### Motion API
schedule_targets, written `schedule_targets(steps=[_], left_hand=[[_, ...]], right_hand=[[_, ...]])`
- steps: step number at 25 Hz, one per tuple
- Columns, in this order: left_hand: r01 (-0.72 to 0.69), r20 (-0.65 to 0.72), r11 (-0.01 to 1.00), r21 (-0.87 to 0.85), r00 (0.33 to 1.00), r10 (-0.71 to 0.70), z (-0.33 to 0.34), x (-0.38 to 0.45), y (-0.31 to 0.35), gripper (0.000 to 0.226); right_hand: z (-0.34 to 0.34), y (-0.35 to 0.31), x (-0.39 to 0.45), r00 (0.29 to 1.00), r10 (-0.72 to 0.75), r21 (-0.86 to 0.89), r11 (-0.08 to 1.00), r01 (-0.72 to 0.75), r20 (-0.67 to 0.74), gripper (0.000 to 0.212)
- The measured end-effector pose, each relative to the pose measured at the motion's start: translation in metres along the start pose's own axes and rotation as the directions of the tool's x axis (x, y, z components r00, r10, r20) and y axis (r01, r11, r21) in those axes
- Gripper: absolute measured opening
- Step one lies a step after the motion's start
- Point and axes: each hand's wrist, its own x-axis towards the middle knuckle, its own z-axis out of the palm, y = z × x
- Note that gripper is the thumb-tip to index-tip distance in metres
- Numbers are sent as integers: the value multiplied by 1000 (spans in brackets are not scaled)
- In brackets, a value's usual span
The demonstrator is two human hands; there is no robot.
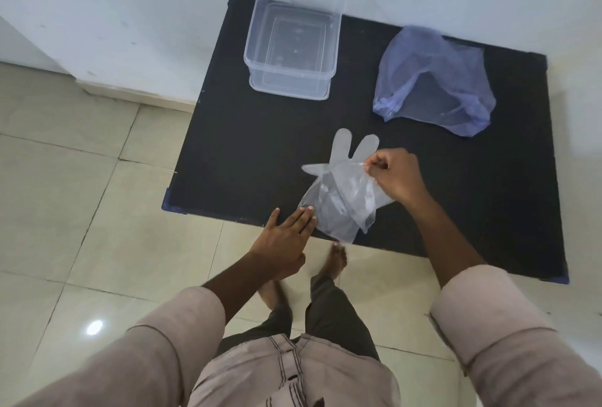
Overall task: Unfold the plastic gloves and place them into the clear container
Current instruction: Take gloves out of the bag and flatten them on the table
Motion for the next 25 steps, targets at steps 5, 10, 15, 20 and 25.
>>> schedule_targets(steps=[5,10,15,20,25], left_hand=[[-2,41,1000,-8,999,2,-9,0,1,76],[1,100,1000,6,995,-1,-19,1,2,77],[-14,123,999,46,992,8,-33,3,1,74],[-20,182,999,48,983,11,-49,9,2,69],[15,187,999,-29,982,-10,-59,14,-2,57]], right_hand=[[-77,1,25,998,-23,-130,991,16,-52,9],[-131,-6,43,991,-76,-221,974,50,-109,14],[-170,-16,50,975,-187,-314,939,141,-121,12],[-199,-30,48,968,-227,-362,915,175,-106,10],[-208,-41,41,960,-267,-407,889,211,-85,9]])
